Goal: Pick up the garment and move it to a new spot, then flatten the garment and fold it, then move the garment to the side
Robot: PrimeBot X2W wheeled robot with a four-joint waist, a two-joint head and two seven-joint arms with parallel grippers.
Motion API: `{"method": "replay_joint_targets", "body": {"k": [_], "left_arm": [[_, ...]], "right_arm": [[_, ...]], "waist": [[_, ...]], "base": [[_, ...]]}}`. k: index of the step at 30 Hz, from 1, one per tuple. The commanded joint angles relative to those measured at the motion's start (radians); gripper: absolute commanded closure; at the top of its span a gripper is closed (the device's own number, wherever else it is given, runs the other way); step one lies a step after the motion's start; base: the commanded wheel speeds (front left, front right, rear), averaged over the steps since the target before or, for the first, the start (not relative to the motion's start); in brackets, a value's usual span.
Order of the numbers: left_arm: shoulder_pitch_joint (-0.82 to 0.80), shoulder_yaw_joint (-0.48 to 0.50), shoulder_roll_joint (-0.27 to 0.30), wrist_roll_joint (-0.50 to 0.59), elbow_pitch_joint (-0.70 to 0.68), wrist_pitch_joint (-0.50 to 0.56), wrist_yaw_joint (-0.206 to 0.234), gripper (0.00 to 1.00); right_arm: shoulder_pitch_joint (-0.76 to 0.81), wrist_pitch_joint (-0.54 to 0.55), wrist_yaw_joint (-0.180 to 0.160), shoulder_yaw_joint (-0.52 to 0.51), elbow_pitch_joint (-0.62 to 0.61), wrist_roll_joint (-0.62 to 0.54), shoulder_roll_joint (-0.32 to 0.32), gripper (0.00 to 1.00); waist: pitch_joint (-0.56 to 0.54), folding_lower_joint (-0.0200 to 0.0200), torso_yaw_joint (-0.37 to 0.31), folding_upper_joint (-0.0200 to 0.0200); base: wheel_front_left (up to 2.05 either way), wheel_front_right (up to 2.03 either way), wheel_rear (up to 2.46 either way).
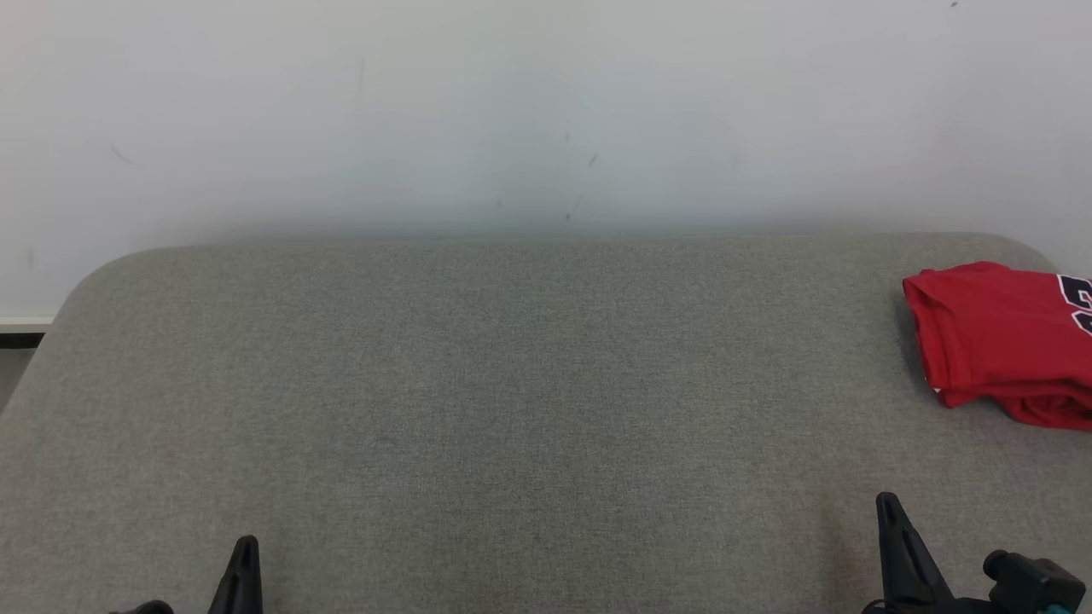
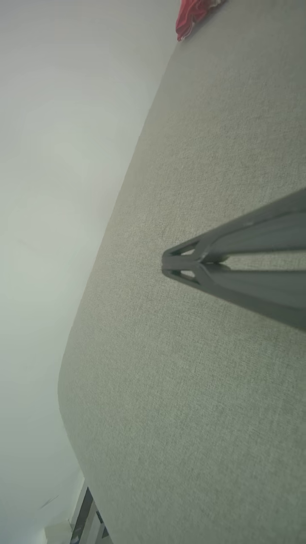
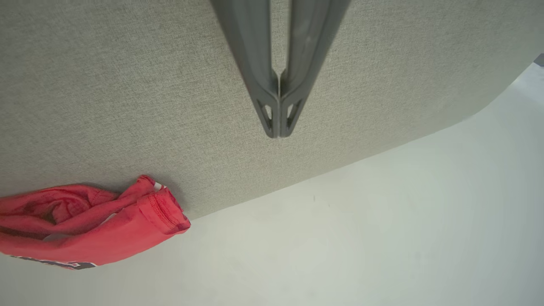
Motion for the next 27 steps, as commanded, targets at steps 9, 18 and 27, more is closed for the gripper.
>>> {"method": "replay_joint_targets", "body": {"k": [9, 18, 27], "left_arm": [[-0.040, 0.005, 0.000, -0.179, -0.025, 0.040, 0.000, 1.00], [-0.053, 0.007, -0.002, -0.323, -0.029, 0.076, 0.000, 1.00], [-0.064, 0.010, -0.004, -0.453, -0.033, 0.109, 0.000, 1.00]], "right_arm": [[-0.040, 0.041, 0.000, -0.022, -0.024, 0.163, 0.007, 1.00], [-0.052, 0.077, -0.001, -0.035, -0.029, 0.293, 0.014, 1.00], [-0.064, 0.109, -0.001, -0.048, -0.033, 0.411, 0.022, 1.00]], "waist": [[0.004, 0.0000, -0.004, 0.0000], [0.008, 0.0000, -0.007, 0.0000], [0.012, 0.0000, -0.011, 0.0000]], "base": [[0.00, 0.00, 0.00], [0.00, 0.00, 0.00], [0.00, 0.00, 0.00]]}}
